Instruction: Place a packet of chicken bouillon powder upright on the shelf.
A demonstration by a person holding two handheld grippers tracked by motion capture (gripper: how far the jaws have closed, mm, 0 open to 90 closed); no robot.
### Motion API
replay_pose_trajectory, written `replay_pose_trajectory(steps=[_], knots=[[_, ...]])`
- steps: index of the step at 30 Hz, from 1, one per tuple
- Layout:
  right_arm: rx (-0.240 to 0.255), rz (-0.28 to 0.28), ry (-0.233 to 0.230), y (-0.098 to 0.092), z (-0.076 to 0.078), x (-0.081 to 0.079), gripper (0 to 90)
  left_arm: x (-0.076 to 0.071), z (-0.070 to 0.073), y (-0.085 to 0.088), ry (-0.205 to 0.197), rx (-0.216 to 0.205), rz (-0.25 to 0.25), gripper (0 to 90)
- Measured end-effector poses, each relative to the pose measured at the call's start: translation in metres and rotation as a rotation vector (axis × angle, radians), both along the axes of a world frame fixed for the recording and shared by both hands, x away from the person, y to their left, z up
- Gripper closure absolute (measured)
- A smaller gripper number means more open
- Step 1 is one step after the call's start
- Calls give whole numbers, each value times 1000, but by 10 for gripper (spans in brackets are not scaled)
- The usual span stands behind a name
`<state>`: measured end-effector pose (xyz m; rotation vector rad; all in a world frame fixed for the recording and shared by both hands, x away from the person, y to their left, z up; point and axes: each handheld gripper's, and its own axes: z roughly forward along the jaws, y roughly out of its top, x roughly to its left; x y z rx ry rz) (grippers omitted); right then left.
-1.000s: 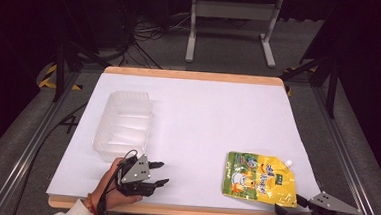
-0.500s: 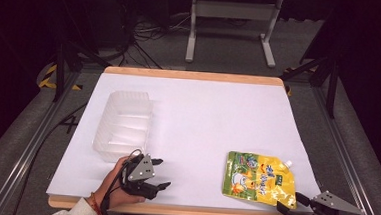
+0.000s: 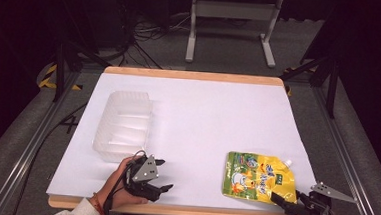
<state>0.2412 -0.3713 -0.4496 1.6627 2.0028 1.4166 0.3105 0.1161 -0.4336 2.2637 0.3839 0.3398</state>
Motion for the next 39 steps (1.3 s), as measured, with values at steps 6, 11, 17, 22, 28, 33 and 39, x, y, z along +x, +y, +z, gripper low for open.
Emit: replay_pose_trajectory(steps=[6, 11, 17, 22, 28, 33, 39], knots=[[106, -27, 1, 2, 0, 8, 571, 1, 0, -6, 9, 5, 5, 194], [109, 12, -68, 10, 10, 16, 764, 3, 2, -11, 14, -8, -4, 191], [80, 83, -182, 23, 33, 22, 869, 9, 6, -22, 29, -27, -20, 190], [31, 146, -256, 39, 50, 25, 892, 13, 10, -30, 29, -35, -34, 192], [-41, 224, -309, 58, 67, 28, 900, 18, 19, -43, 14, -41, -50, 195], [-122, 327, -360, 81, 89, 31, 900, 23, 29, -50, -6, -67, -46, 195], [-258, 506, -443, 119, 123, 37, 900, 34, 42, -48, -8, -125, -38, 197]])
